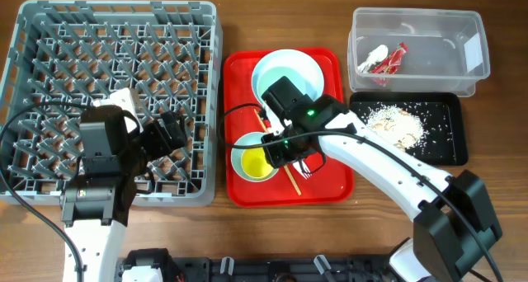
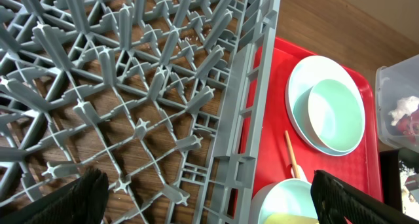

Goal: Sort waste into correct bins and load items into the dishwasher rack

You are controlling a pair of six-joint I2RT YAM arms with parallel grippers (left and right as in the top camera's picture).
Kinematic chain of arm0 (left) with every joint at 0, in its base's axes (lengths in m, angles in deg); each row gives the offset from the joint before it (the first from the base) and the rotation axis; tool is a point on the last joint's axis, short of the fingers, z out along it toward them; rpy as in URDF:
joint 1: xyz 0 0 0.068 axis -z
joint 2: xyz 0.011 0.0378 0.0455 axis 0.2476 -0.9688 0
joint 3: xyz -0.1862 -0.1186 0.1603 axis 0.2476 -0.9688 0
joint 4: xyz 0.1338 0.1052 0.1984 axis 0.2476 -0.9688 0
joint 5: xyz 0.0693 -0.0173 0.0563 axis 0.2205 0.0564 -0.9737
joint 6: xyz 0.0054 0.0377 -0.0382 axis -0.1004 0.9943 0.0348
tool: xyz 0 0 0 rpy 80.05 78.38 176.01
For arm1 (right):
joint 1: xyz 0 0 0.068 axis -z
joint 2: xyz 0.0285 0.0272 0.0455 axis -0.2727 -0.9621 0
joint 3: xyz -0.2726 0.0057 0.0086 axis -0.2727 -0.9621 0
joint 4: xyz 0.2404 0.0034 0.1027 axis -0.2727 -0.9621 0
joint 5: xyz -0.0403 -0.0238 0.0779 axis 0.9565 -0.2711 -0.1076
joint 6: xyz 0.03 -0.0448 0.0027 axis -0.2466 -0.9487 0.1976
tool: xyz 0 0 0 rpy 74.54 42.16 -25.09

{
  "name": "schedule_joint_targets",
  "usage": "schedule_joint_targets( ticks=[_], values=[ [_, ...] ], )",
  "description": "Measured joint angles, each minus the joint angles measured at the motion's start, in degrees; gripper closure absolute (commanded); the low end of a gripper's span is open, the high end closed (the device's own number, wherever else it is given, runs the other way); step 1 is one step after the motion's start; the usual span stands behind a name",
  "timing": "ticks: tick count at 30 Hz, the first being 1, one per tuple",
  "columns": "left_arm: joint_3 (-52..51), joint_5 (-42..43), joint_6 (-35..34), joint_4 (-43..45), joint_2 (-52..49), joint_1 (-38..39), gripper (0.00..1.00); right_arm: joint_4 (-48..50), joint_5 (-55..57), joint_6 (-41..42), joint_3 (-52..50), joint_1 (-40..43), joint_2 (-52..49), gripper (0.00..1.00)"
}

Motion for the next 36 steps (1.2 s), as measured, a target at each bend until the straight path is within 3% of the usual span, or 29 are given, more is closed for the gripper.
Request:
schedule_joint_targets(
  ticks=[6,11,15,19,24,30,36],
  values=[
    [0.0,0.0,0.0,-0.02,0.0,0.0,0.0,1.2,1.01,1.7,-0.09,-0.09,-4.48,0.96],
    [-0.02,0.02,0.0,-0.11,0.0,0.0,0.0,1.22,1.22,2.4,0.28,-0.11,-4.59,0.96],
    [0.0,4.79,-0.02,1.53,0.0,0.0,0.0,-1.62,0.52,2.14,7.23,3.08,-2.34,0.96],
    [-0.07,16.68,0.07,6.43,-0.68,0.0,0.0,1.11,-7.23,1.42,14.8,17.11,6.67,0.96],
    [0.28,37.99,0.26,21.73,-7.61,0.22,0.01,2.8,-27.91,-1.16,14.91,27.98,6.51,0.96],
    [0.2,59.41,-5.42,42.95,-13.77,0.22,0.0,5.29,-46.47,-1.81,14.91,27.93,6.51,0.96],
    [0.2,65.31,-9.18,51.56,-13.86,4.42,0.0,6.93,-52.89,-1.51,14.91,23.17,6.51,0.96]
  ],
)
